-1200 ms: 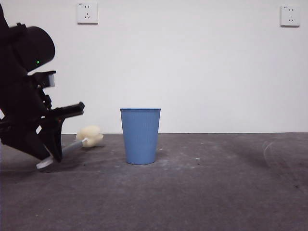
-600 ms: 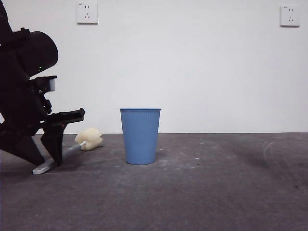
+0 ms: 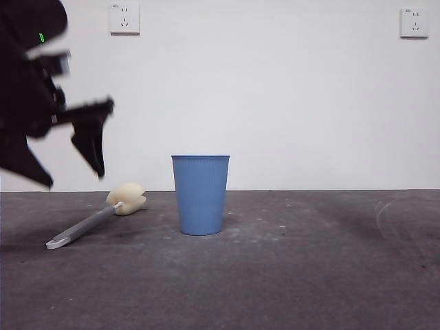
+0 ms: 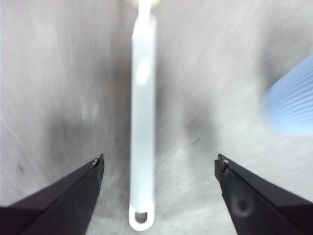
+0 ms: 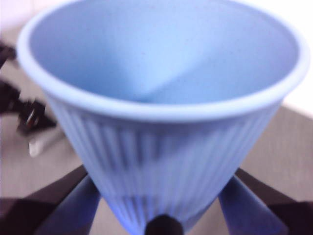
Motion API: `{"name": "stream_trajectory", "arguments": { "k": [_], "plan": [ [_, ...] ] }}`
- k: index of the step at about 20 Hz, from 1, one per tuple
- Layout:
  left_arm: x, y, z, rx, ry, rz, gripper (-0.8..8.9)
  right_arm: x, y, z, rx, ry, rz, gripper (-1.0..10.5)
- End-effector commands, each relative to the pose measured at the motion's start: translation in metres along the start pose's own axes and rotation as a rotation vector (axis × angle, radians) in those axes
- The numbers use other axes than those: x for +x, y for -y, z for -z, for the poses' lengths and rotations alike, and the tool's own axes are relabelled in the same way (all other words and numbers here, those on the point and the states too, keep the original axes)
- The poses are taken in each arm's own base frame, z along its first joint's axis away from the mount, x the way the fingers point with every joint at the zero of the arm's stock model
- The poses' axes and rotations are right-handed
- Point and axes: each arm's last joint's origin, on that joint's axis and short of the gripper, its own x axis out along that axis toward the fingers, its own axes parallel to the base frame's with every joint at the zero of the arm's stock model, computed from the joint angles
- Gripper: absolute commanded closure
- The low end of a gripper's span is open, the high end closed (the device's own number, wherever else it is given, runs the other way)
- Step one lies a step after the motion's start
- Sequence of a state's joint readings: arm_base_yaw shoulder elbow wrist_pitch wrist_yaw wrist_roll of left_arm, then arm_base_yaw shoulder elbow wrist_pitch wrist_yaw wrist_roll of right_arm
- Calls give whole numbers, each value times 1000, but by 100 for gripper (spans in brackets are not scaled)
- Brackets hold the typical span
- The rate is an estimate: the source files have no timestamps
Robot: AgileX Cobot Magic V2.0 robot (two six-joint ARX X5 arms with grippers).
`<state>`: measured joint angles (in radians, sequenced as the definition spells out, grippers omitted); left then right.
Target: Pick up the cup brush,pick up the cup,insert the brush into the cup,clean the cup,put the cup brush back,put the cup back to the fixed position on the table
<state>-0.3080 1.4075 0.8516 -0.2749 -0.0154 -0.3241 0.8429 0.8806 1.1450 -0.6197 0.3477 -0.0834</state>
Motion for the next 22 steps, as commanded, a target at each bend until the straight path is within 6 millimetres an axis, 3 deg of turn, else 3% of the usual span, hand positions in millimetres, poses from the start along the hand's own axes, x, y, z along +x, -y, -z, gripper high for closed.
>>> {"name": "stream_trajectory", "arguments": {
  "k": [1,5,8,11,16,22],
  "plan": [
    [-25,1,-3,24,53,43,433,7,-3,3,3,34,9,963],
    [-80,3,-8,50,189,157,434,30,-11,24,7,56,62,963],
    [-116,3,-2,64,249,237,434,55,-19,55,25,74,95,963],
    [-139,1,8,89,256,272,435,83,-21,90,89,80,141,963],
    [-157,-3,20,103,244,287,435,133,-11,141,143,52,112,963],
    [-158,-3,24,132,219,306,436,195,9,188,207,4,118,963]
  ]
}}
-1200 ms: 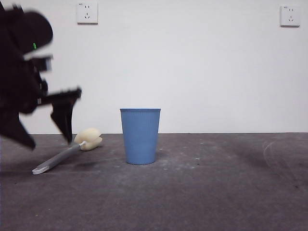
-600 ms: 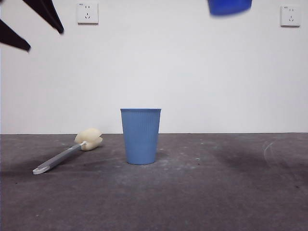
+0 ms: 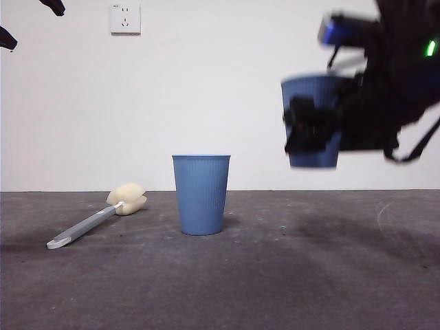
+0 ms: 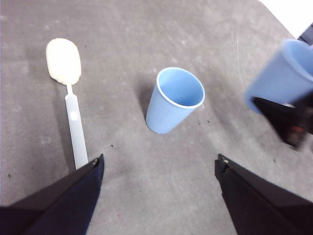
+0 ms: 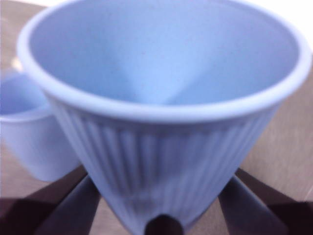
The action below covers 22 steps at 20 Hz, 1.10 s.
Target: Pick up the cup brush,pick up the cup,insert the brush into the cup,clean the cup,put the cup brush back,put the cup back to the fixed position on the table
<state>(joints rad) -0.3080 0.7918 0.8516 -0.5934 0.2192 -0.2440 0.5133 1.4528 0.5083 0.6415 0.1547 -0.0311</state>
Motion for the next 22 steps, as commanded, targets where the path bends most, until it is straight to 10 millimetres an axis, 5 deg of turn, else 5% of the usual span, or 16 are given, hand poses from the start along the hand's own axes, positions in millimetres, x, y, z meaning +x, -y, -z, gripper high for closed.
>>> {"name": "stream_trajectory", "arguments": {
  "k": [1,12,22],
  "plan": [
    [1,0,2,27,-4,2,436,19,7,19,47,-24,-8,963],
    [1,0,1,47,-3,-1,436,71,5,42,16,-53,-61,963],
    [3,-1,1,64,-10,-3,436,78,3,62,4,-165,-78,962]
  ]
}}
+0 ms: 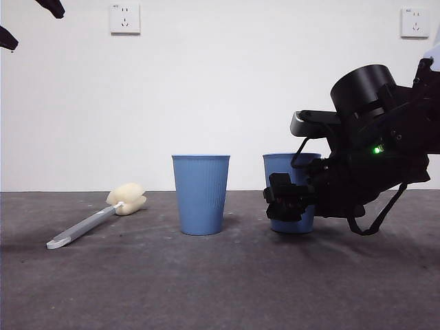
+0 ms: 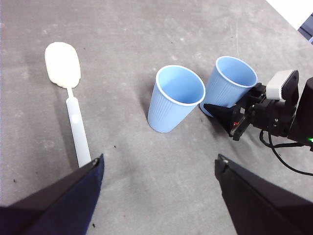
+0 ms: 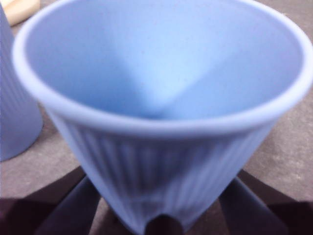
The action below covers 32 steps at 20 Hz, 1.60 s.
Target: Pick up the cup brush,pick up the cup,insert the brush into the cup,clean the cup,put the cup brush back,put the cup back to the fixed position on the table
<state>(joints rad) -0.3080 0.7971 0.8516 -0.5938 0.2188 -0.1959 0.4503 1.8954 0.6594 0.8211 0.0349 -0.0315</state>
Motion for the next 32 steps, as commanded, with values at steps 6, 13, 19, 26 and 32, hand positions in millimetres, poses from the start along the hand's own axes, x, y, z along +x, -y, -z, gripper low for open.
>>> {"name": "stream_trajectory", "arguments": {
  "k": [6,13,19,26,32],
  "plan": [
    [3,-1,2,23,-10,-2,436,4,-2,26,-5,-175,-42,762],
    [3,-1,2,22,-20,-5,436,2,-3,30,0,-228,-63,621],
    [3,-1,3,23,-30,-6,436,-6,-3,20,2,-236,-70,532],
    [3,-1,4,23,-31,-7,436,-33,-1,-3,-1,-317,-74,532],
    [3,-1,4,33,-41,-8,436,-84,1,-34,4,-387,-95,533]
  ]
}}
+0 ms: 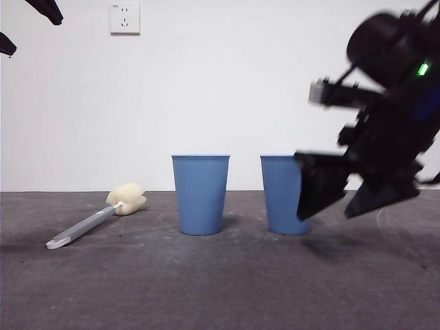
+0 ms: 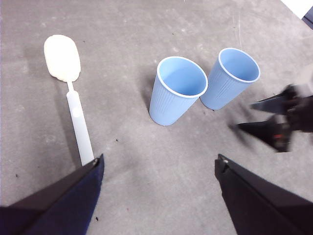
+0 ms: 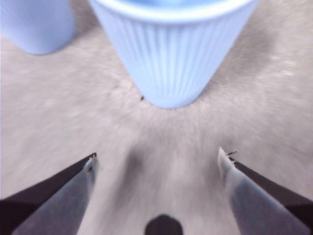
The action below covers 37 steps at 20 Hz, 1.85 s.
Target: Pick up the cup brush,pick up the cup,insert the brush into the cup,clean the cup,put the cup brush back,put the cup back to the fixed position on the table
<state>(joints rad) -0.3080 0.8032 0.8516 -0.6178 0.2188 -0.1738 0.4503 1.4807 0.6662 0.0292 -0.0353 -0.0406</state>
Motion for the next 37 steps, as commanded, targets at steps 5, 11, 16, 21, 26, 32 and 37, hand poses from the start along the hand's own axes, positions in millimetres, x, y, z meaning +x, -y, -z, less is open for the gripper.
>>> {"name": "stream_trajectory", "arguments": {
  "k": [5,11,16,21,26,32,37],
  "plan": [
    [1,-1,7,8,-64,-10,436,-80,-8,8,47,-88,-144,537],
    [0,2,15,-11,-158,129,436,-173,-16,6,77,-96,-330,538],
    [-2,5,21,-39,-228,237,436,-226,-17,-6,65,-57,-330,541],
    [-2,5,21,-42,-235,253,463,-239,-18,-10,58,-59,-330,600],
    [-2,5,21,-42,-234,252,837,-241,-18,-8,33,-83,-332,955],
    [-2,5,21,-27,-231,253,821,-241,-18,-7,37,-96,-331,947],
    [-2,5,21,-27,-230,246,817,-241,-18,-7,31,-95,-328,946]
  ]
}}
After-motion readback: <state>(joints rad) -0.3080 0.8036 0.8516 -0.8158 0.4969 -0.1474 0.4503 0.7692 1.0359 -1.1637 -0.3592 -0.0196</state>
